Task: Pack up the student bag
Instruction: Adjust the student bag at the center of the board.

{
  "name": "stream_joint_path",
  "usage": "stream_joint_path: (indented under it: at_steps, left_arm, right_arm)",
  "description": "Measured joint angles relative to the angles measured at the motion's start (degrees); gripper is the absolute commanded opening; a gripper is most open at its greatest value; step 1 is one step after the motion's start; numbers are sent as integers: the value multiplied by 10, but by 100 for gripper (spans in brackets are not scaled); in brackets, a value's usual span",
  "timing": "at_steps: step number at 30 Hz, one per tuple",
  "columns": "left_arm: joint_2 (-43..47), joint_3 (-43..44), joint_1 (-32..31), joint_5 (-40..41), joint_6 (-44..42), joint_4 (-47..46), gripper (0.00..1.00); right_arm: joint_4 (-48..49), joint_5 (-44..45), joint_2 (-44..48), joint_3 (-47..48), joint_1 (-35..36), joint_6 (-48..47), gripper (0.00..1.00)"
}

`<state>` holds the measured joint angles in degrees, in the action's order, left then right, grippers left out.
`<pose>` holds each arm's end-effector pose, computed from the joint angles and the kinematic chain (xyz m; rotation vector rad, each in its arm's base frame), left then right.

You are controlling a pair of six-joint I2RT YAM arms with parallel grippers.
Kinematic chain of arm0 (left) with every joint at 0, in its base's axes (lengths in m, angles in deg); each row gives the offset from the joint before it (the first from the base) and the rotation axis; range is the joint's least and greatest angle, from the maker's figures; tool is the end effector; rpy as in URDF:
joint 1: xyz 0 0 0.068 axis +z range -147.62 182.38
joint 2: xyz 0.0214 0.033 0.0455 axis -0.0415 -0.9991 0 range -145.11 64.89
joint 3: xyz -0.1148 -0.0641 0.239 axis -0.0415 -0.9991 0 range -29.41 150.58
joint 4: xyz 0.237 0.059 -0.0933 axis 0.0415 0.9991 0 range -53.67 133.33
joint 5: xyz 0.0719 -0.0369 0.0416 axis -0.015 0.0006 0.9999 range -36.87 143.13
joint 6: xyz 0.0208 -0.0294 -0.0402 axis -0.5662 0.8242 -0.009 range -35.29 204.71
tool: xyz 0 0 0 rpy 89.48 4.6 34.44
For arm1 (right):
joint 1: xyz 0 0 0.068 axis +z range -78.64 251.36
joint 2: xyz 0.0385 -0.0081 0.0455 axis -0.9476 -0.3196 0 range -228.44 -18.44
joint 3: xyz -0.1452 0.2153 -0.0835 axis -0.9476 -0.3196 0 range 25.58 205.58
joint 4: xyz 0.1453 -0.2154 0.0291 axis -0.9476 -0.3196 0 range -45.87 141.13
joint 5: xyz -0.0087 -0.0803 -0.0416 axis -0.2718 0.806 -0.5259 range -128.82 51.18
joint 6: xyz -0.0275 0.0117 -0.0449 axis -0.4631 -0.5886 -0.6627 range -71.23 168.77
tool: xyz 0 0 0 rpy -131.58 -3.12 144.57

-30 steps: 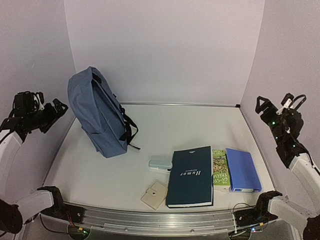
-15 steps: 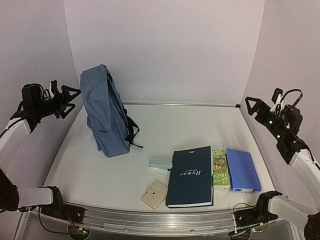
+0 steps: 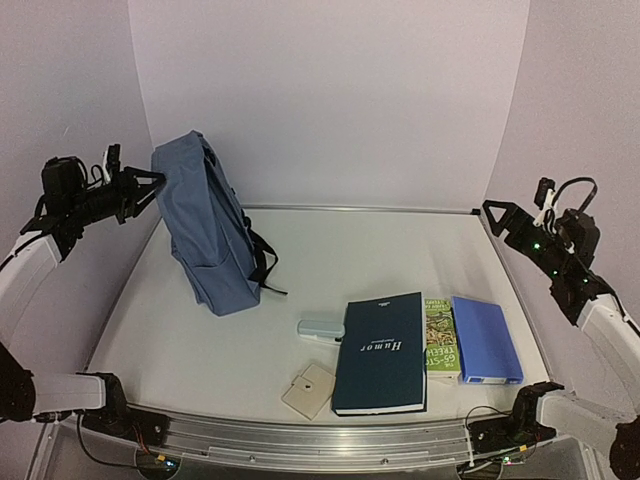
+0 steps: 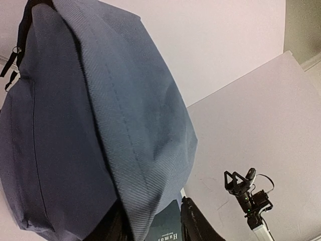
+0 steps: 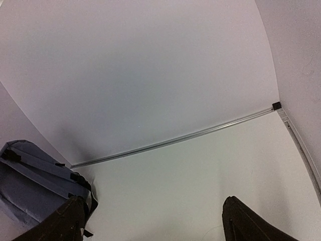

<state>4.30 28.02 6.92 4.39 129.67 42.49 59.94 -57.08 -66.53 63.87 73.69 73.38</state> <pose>0.2359 -0.0082 0.3741 -0.1192 1.8397 -1.2362 0.2024 0.0194 0.3255 0.0613 1.6205 0.6170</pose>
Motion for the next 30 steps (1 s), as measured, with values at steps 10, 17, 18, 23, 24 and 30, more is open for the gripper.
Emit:
stream_joint_path:
  at_steps: [10, 17, 18, 23, 24, 30]
  left_arm:
    - [-54, 30, -91, 9, -7, -16, 0]
    - [-95, 42, -168, 62, 18, -97, 0]
    - [-99, 42, -179, 75, 22, -109, 0]
    - [-122, 45, -237, 155, 56, -172, 0]
    - [-127, 48, -245, 168, 60, -179, 0]
    - [-147, 70, -271, 249, 78, -205, 0]
  right_arm:
    - [-53, -8, -11, 51, 25, -20, 76]
    - [-58, 92, -70, 116, 209, -14, 75]
    - [-57, 117, -87, 129, 248, -14, 76]
    - [-36, 229, -178, 187, 398, -4, 76]
    - [-30, 251, -199, 200, 423, -3, 75]
    - [-4, 337, -370, 355, 555, -18, 65]
